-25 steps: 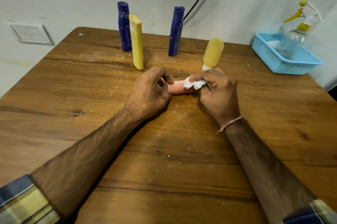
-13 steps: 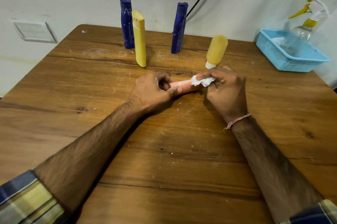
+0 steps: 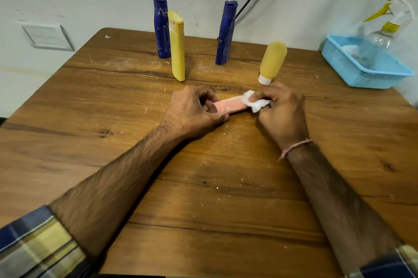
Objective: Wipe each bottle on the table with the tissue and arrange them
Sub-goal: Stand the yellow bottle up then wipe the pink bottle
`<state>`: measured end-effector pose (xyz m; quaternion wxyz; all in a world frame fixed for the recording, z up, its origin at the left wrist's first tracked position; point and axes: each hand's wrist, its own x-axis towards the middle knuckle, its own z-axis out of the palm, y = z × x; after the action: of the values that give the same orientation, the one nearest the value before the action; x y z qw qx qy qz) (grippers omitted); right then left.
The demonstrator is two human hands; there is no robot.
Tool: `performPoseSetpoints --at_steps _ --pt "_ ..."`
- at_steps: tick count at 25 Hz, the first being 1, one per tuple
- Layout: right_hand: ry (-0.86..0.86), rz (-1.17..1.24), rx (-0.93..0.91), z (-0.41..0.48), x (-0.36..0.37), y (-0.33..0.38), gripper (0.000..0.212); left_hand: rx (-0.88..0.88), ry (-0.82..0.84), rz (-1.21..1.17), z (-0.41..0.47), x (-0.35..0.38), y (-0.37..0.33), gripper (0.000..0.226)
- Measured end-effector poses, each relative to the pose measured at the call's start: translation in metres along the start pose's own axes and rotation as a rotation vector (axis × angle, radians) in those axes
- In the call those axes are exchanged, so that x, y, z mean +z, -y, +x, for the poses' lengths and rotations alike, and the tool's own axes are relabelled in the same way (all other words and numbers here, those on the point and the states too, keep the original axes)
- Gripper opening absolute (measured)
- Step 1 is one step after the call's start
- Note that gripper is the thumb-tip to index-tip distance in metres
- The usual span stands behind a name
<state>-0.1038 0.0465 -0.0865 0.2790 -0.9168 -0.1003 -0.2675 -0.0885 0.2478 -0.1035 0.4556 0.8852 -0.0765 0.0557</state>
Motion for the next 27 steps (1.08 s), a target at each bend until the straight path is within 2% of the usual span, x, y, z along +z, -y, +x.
performPoseSetpoints --at_steps 1,2,6,7,10,11,16,17,20,21,22,25,27 --pt "-0.010 -0.006 0.074 0.001 -0.004 -0.005 0.025 -0.013 0.006 0.003 0.001 0.000 0.000 0.031" --pt "0.002 0.000 0.070 0.000 -0.003 -0.004 0.027 -0.017 0.006 0.001 0.000 0.000 -0.001 0.032" --pt "0.167 0.054 -0.239 -0.015 0.017 0.030 0.030 0.018 -0.024 -0.001 -0.002 -0.001 0.000 0.030" --pt "0.160 0.047 -0.222 -0.013 0.017 0.029 0.030 0.014 -0.028 -0.007 -0.001 -0.001 0.000 0.030" --pt "0.005 -0.023 0.025 -0.002 0.006 0.009 0.033 -0.010 -0.017 0.000 0.001 -0.002 -0.001 0.034" --pt "-0.009 -0.046 0.053 -0.001 0.004 0.006 0.034 -0.014 -0.013 0.007 0.001 -0.002 0.000 0.034" --pt "0.151 -0.019 -0.220 -0.015 0.021 0.033 0.032 0.020 -0.053 0.007 0.000 -0.002 -0.001 0.022" --pt "0.129 -0.030 -0.199 -0.012 0.021 0.029 0.033 0.019 -0.046 0.004 0.000 -0.002 -0.001 0.023" --pt "0.030 -0.161 0.085 0.001 0.007 0.004 0.039 0.017 -0.003 0.016 0.000 -0.001 -0.001 0.033" --pt "0.031 -0.190 0.124 0.002 0.005 -0.001 0.039 0.036 -0.001 0.034 0.001 0.000 -0.001 0.036" --pt "0.052 -0.175 0.088 0.000 0.006 0.002 0.038 0.056 -0.005 0.045 0.001 0.000 -0.001 0.039" --pt "0.155 -0.020 -0.220 -0.014 0.021 0.031 0.034 0.101 -0.039 0.006 0.000 0.002 -0.001 0.044" --pt "0.157 0.006 -0.256 -0.013 0.027 0.034 0.034 0.113 -0.056 -0.040 -0.001 0.002 -0.001 0.051"
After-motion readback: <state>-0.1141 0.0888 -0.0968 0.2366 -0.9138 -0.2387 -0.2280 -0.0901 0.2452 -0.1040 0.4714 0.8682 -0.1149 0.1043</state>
